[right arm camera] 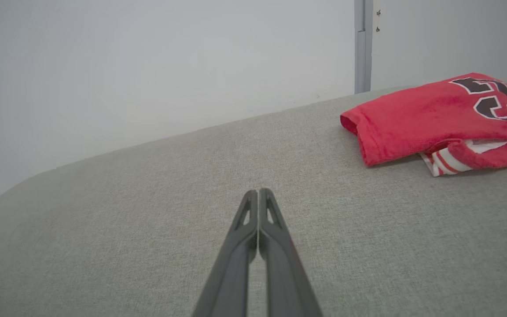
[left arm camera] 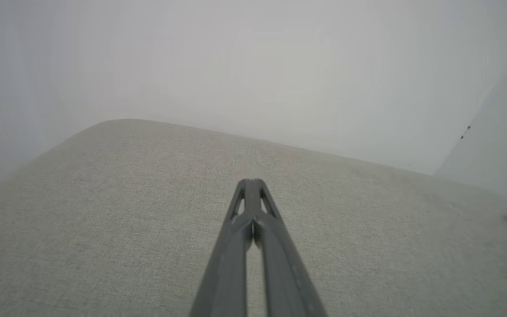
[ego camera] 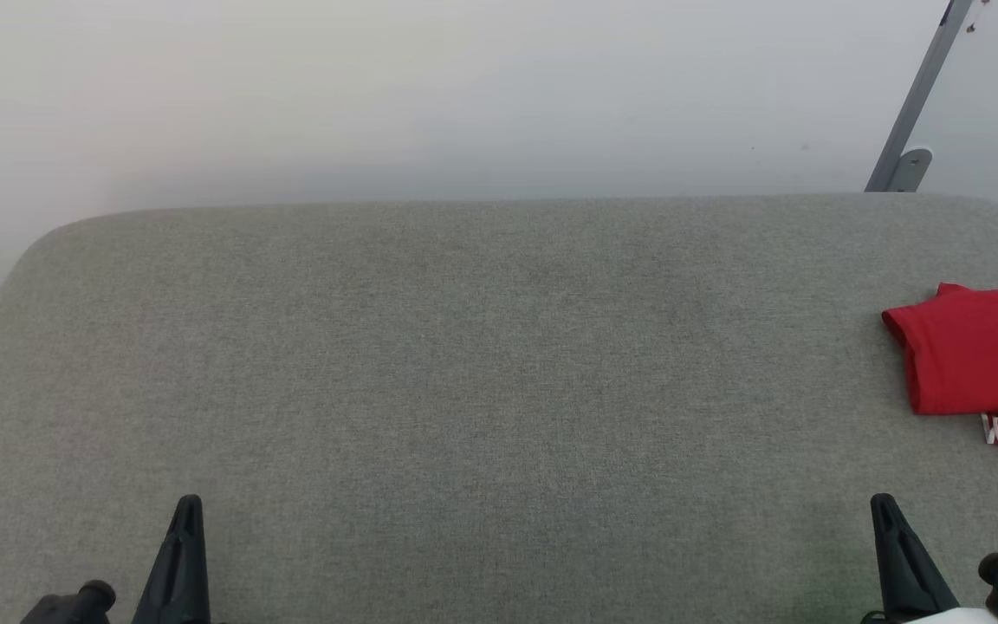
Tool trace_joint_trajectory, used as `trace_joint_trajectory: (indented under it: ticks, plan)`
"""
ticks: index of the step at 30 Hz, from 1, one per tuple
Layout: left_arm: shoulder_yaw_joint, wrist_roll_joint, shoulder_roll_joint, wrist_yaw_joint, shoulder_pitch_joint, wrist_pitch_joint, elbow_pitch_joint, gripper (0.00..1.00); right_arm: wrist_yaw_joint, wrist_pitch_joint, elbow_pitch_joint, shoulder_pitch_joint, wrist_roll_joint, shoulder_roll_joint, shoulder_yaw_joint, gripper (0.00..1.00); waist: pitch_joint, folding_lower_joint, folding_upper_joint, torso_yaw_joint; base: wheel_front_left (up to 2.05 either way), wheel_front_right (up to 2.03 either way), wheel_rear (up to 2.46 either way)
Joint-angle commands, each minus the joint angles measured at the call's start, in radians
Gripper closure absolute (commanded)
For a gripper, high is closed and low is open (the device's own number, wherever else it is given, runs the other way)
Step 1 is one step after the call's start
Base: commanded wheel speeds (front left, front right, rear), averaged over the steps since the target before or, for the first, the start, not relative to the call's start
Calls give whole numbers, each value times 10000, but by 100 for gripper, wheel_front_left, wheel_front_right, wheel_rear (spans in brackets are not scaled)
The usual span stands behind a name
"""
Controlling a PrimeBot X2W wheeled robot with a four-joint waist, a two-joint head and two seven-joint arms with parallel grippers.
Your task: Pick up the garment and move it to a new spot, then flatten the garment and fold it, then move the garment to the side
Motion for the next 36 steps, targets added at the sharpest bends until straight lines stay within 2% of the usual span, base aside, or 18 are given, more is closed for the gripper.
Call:
trace_joint_trajectory:
  ticks: [1, 19, 36]
  plan:
    - [30, -379, 47, 2, -181, 66, -115, 100, 0, 66, -147, -223, 312, -18, -59, 100, 2, 0, -1, 0, 0, 0, 0]
    - [75, -3409, -49, -9, -852, 833, 354, 100, -1, 894, -91, -755, 3098, 224, -225, 100, 40, 0, -1, -32, 0, 0, 0]
    - [133, -5585, -146, -16, -1302, 1417, 636, 100, -1, 1502, -42, -1145, 5133, 400, -351, 100, 76, 0, -1, -60, 0, 0, 0]
